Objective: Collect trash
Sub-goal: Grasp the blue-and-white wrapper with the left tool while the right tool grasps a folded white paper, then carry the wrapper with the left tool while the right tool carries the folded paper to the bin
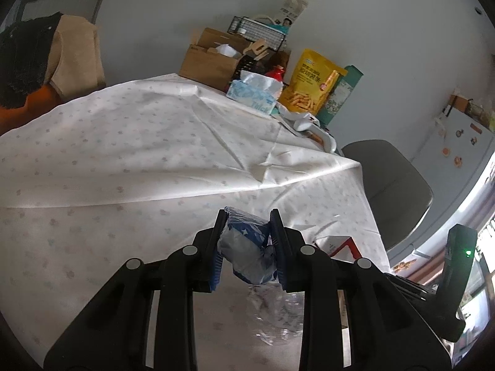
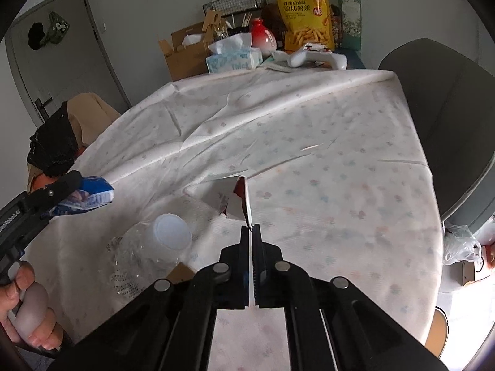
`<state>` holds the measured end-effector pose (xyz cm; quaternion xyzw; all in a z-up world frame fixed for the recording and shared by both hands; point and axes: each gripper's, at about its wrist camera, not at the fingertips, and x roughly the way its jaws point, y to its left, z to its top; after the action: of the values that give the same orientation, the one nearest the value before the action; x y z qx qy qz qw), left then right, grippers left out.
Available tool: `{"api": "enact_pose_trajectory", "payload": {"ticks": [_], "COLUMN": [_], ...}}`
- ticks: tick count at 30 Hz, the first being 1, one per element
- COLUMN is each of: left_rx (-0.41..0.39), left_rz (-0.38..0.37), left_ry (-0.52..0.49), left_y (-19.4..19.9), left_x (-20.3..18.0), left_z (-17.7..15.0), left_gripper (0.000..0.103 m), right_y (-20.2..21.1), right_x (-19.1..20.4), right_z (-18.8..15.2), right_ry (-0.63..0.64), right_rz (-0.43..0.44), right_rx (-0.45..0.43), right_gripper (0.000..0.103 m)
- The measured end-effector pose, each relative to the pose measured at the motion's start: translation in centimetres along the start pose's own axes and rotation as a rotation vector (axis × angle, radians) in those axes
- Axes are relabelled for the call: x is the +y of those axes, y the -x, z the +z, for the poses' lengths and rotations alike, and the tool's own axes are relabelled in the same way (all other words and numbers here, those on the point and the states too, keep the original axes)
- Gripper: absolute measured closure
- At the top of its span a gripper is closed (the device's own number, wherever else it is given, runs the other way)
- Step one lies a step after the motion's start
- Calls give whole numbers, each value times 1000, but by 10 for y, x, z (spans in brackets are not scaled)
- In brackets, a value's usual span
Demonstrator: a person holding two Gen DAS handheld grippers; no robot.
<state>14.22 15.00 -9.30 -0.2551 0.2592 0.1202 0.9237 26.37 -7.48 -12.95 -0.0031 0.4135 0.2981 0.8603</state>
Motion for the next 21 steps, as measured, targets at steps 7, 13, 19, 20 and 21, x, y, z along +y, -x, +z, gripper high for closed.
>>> {"api": "enact_pose_trajectory", "payload": {"ticks": [7,13,19,20,21], "left_rx": [5,22,45,49,53], "left_rz": [-37,-79,-130,-139,-147], "left_ry": [-48,-96,-150,-160,-171], "left_y": [0,-3,-7,-8,-8], "left_x": [-32,-64,-99,-105,-110], "left_z": [-3,-10,-18,-20,-21], "left_gripper": [75,75,75,75,75], "right_y": [28,59,88,93,98], "right_x": [-25,-53,-82,-88,-93], "right_z": [-7,-16,-27,-29,-32], "right_ry": [-48,-86,-122,-130,-140], "right_rz": [3,-22,-62,-71,-78], "right_rx": [-41,-83,-117,-122,-128], "right_gripper": [100,100,100,100,100]}}
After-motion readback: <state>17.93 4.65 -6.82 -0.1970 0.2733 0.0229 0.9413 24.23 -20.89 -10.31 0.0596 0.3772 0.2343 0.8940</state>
